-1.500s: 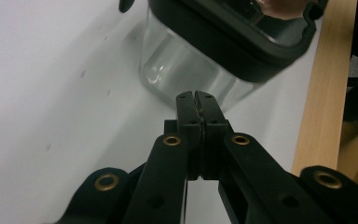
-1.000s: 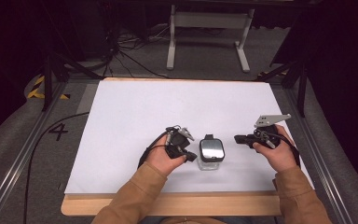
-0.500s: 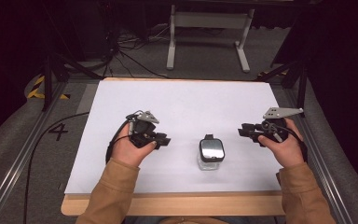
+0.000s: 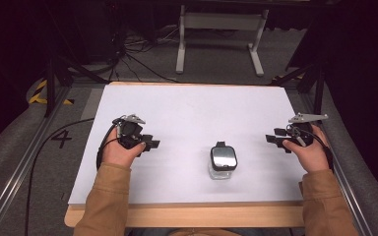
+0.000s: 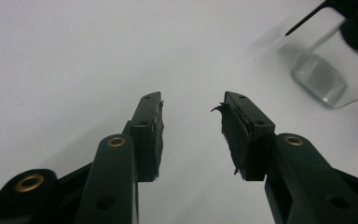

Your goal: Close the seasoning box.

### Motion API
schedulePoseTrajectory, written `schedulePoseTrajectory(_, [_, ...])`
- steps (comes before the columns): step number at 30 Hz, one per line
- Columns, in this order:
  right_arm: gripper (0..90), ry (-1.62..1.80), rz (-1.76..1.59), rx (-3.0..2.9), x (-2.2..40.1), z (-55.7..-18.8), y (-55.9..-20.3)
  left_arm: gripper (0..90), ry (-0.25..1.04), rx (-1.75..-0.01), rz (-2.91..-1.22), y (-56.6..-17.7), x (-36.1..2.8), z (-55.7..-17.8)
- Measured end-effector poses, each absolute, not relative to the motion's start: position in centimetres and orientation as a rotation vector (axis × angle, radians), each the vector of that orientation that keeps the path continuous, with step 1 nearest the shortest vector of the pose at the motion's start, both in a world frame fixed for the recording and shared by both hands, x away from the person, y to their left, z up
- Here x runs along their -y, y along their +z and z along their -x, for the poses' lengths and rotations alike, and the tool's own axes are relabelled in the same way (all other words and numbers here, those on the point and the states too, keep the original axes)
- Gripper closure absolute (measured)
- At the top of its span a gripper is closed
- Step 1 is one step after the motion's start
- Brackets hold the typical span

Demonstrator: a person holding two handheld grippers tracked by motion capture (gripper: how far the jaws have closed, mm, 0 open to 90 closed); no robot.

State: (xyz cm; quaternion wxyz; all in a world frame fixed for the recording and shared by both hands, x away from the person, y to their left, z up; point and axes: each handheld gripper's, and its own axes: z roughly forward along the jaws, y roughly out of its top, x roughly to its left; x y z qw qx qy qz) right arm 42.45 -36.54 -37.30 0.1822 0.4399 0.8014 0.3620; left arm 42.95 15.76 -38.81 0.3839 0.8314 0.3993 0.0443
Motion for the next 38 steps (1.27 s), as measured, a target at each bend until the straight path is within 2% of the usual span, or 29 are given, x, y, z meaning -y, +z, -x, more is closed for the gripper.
schedulePoseTrajectory(4, [49.0, 1.006, -1.275, -2.266, 37.3, -43.2, -38.8, 56.6, 0.11, -1.036, -2.121, -40.6, -16.2, -43.7])
schedulePoseTrajectory(15, [48.1, 0.952, -1.332, -2.264, 38.9, -44.3, -41.8, 45.2, 0.178, -1.058, -2.17, -43.7, -16.8, -44.9])
schedulePoseTrajectory(21, [48.0, 0.934, -1.307, -2.289, 38.2, -44.2, -42.3, 40.5, 0.079, -1.001, -2.182, -43.9, -16.2, -44.9])
schedulePoseTrajectory(27, [45.2, 0.895, -1.252, -2.374, 37.1, -44.1, -42.7, 37.7, 0.092, -0.983, -2.239, -43.7, -15.8, -44.7])
schedulePoseTrajectory(38, [44.8, 0.904, -1.205, -2.388, 36.5, -43.9, -42.1, 36.1, 0.124, -0.972, -2.22, -42.9, -15.4, -44.4])
